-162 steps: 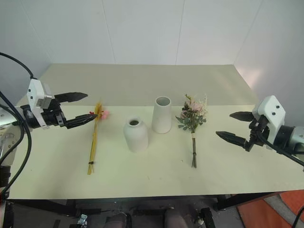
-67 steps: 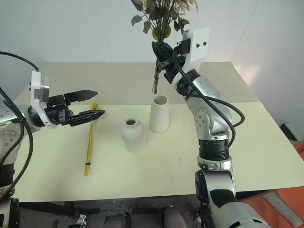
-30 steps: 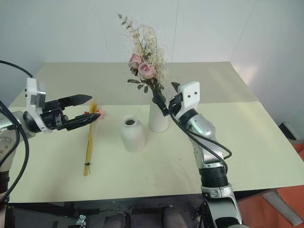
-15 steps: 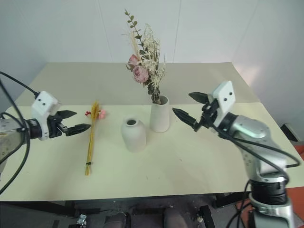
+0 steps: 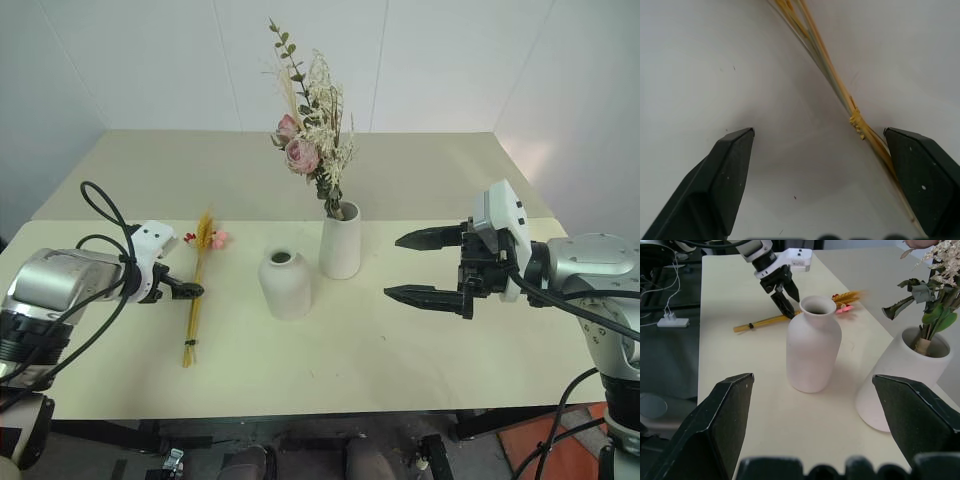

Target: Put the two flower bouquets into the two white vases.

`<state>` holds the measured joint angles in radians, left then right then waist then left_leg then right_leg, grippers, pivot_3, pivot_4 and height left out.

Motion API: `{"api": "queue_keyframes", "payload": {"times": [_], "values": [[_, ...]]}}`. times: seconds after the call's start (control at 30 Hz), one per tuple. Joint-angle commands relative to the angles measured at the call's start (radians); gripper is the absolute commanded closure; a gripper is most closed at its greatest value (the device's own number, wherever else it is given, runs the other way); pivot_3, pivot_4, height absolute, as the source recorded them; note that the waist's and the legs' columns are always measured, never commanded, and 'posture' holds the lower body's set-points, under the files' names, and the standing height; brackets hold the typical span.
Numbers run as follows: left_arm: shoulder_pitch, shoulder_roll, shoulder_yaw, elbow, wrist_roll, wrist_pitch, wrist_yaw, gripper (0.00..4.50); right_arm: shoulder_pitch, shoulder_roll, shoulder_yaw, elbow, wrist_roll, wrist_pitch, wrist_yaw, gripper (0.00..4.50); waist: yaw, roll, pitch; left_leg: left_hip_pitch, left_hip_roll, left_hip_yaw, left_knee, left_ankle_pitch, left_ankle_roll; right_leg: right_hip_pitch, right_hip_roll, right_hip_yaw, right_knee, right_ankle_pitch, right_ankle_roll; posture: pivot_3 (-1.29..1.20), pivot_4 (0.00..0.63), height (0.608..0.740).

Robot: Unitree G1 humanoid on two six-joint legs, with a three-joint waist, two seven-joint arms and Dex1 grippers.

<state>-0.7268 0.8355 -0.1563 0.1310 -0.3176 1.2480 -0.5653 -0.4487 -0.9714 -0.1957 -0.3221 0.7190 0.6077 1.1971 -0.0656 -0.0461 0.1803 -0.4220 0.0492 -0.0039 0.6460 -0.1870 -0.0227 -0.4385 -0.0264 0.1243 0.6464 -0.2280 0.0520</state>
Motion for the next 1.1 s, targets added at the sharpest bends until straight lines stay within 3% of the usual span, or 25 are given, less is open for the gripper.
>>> {"api": "queue_keyframes", "payload": {"times": [0.03,0.43,0.6,0.77,0.97,1.1], "values": [[-0.032,-0.024,0.01,0.047,0.041,-0.03,0.025,0.59,-0.001,-0.032,-0.039,-0.04,-0.003,-0.03,0.013,0.0,0.002,0.0,0.0,0.0,0.0,0.0,0.0,0.0,0.0,0.0,0.0,0.0,0.0,0.0,0.0,0.0,0.15,0.74],[-0.071,-0.065,0.088,0.076,0.066,-0.058,0.053,4.42,0.042,-0.051,-0.057,-0.038,-0.002,-0.044,0.025,0.0,0.007,0.0,0.0,0.0,0.0,0.0,0.001,0.0,0.0,0.0,0.0,0.0,0.001,0.0,0.0,0.0,0.15,0.74],[-0.053,-0.089,0.259,0.004,0.044,-0.141,0.121,4.47,0.078,-0.025,-0.085,-0.038,0.012,-0.056,0.006,0.0,0.011,0.0,0.0,0.0,0.0,0.0,0.001,0.0,0.0,0.0,0.0,0.0,0.001,0.0,0.0,0.0,0.15,0.74],[-0.04,-0.215,0.482,-0.148,-0.043,-0.344,0.174,4.47,0.111,0.004,-0.111,-0.037,0.002,-0.088,-0.025,0.0,0.023,0.0,0.0,-0.001,0.0,0.0,0.003,0.0,0.0,0.001,-0.001,0.0,0.001,0.003,-0.005,0.0,0.15,0.74],[-0.117,-0.308,0.636,-0.308,-0.363,-0.299,0.066,4.47,0.084,0.043,-0.139,-0.042,0.051,-0.065,-0.091,0.0,0.023,0.0,0.0,-0.001,0.0,0.0,0.004,0.0,0.0,0.002,-0.001,0.0,0.001,0.005,-0.005,0.0,0.15,0.74],[-0.181,-0.323,0.637,-0.313,-0.492,-0.273,0.048,4.47,0.089,0.041,-0.138,-0.046,0.052,-0.068,-0.098,0.0,0.022,0.0,0.0,0.0,0.0,-0.001,0.005,0.0,0.0,0.003,-0.001,0.0,0.001,0.002,0.0,0.0,0.15,0.74]]}}
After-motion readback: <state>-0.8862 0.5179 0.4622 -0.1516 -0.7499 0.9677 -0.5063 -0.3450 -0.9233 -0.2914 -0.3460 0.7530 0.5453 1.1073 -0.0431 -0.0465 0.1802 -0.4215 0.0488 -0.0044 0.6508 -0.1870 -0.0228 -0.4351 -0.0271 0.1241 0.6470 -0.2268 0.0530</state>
